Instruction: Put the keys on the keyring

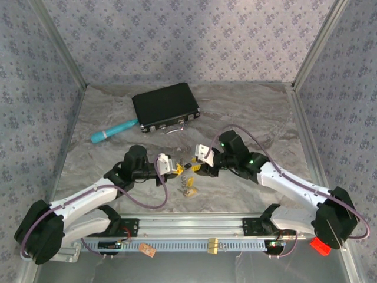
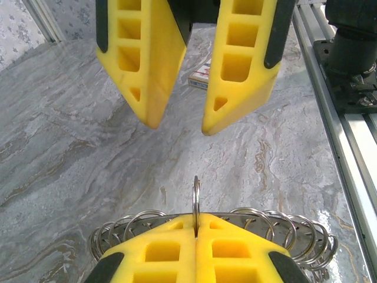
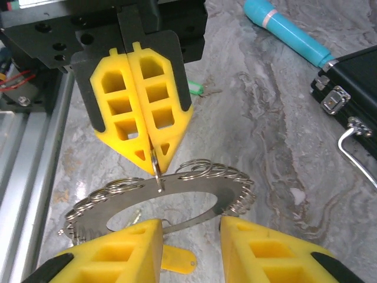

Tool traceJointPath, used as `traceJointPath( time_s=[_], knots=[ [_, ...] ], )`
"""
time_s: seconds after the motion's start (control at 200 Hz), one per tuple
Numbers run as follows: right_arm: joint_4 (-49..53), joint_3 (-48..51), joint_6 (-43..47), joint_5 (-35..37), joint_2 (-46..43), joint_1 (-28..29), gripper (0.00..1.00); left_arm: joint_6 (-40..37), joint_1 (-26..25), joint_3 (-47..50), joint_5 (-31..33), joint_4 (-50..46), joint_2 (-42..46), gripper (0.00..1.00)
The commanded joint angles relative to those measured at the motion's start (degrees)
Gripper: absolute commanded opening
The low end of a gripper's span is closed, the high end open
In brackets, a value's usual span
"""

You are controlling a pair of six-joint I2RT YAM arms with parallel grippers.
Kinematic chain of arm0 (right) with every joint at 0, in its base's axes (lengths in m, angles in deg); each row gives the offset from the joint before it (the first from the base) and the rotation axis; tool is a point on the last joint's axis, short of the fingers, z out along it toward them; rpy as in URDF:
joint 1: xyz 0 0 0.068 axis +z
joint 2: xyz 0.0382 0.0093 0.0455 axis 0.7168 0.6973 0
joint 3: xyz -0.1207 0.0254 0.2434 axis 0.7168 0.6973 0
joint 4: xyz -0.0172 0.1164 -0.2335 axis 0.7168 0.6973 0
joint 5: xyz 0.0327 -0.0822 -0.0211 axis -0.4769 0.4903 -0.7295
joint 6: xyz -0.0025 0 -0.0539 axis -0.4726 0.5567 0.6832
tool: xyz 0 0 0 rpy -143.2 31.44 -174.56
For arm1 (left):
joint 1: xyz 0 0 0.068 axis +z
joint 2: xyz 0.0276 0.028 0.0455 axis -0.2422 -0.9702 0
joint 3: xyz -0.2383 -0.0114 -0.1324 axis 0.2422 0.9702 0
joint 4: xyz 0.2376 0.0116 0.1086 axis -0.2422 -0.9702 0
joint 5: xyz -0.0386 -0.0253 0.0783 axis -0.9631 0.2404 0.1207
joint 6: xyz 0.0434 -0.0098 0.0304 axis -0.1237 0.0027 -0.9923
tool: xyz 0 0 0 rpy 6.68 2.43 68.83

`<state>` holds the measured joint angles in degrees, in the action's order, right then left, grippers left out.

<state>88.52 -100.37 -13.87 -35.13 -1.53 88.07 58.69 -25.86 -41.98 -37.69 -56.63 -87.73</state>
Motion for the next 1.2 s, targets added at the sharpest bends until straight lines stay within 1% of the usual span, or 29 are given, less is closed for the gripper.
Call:
traceJointPath(
  time_s=[0.0, 0.22, 0.345, 0.4, 0.47, 0.52, 0.655, 0.73, 0.785, 0.825, 0.999, 1.194],
  knots=[
    [-6.7, 1.8, -3.4, -5.5, 0.5, 0.5, 0.32, 0.3, -0.3, 1.0, -3.1, 6.3, 1.5, 0.0],
    [-9.3, 1.7, -3.1, -6.2, 3.4, 1.6, 0.32, 0.6, -0.3, 1.3, -3.4, 7.2, 1.4, 0.0],
    [-10.8, 1.5, -3.3, -5.9, 4.9, 2.0, 0.28, 1.1, -0.3, 1.4, -3.5, 7.5, 1.5, 0.0],
    [-11.8, 1.3, -3.6, -5.9, 5.6, 2.1, 0.22, 1.2, -0.3, 1.6, -3.5, 7.5, 1.8, 0.0],
    [-11.4, 0.6, -3.5, -5.8, 6.3, 2.1, 0.08, 1.3, -0.3, 2.0, -3.5, 7.7, 2.1, 0.0],
    [-11.1, 0.3, -3.6, -5.1, 6.2, 2.2, 0.0, 1.3, -0.3, 2.0, -3.5, 7.8, 2.1, 0.0],
    [-7.6, -1.1, -2.2, -3.4, 5.6, 2.3, 0.0, 1.1, -0.3, 1.5, -2.9, 6.3, 2.1, 0.0],
    [-3.2, -3.0, -0.1, -1.6, 5.6, 2.9, 0.0, 1.1, -0.3, 0.6, -1.1, 4.1, 1.9, 0.14],
    [0.3, -4.7, 1.7, -0.3, 5.8, 3.4, 0.0, 0.7, -0.3, 0.0, -0.2, 2.6, 1.8, 0.27],
    [2.7, -5.9, 2.9, 0.5, 6.0, 3.8, 0.0, 0.3, -0.3, -0.3, 0.4, 1.8, 1.7, 0.32],
    [13.0, -11.3, 7.7, 5.3, 7.4, 5.4, 0.0, -1.2, -0.3, -1.9, 1.2, -1.5, 0.8, 0.33],
    [18.5, -15.5, 10.4, 8.2, 9.4, 6.4, 0.0, -2.9, -0.5, -2.8, 1.4, -4.2, 0.7, 0.33]
  ],
)
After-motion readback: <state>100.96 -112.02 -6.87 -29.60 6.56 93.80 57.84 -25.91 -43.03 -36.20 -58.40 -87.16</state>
